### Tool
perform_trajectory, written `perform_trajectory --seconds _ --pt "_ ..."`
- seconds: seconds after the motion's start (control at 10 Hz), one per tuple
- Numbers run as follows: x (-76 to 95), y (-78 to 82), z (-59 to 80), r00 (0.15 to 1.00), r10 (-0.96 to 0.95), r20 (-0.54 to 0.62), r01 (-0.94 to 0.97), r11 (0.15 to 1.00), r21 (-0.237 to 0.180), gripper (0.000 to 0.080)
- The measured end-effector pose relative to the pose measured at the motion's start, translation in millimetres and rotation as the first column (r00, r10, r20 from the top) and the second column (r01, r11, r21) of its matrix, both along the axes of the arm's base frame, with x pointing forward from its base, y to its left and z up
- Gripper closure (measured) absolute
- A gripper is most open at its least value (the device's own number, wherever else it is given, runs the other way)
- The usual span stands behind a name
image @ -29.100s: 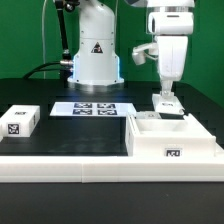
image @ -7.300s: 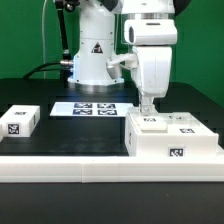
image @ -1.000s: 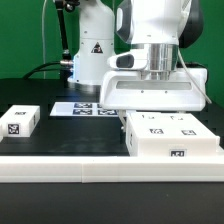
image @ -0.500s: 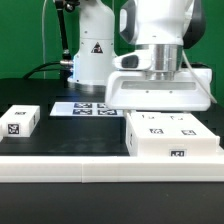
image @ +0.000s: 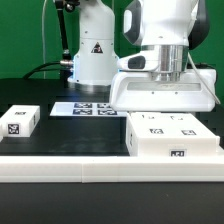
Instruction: Assemble cabinet
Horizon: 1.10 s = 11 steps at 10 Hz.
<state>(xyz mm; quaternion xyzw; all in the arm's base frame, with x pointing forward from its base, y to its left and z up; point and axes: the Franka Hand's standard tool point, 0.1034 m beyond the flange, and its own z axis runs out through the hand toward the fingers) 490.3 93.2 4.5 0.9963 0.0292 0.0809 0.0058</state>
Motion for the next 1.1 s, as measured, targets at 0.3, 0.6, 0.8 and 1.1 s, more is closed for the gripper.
perform_trajectory --seconds 0.3,0.6,0.8,1.1 --pt "4.3 -4.4 1.3 1.0 0.004 0.005 -0.004 1.0 -0.001 0.0002" --pt "4.7 -5.6 1.0 1.0 0.009 0.005 -0.009 1.0 -0.003 0.0118" --pt "4.2 -5.4 0.8 1.0 0.012 0.005 -0.012 1.0 -0.004 0.0391" --pt "3.7 -5.0 0.5 1.0 0.018 0.005 -0.018 1.0 -0.004 0.0633"
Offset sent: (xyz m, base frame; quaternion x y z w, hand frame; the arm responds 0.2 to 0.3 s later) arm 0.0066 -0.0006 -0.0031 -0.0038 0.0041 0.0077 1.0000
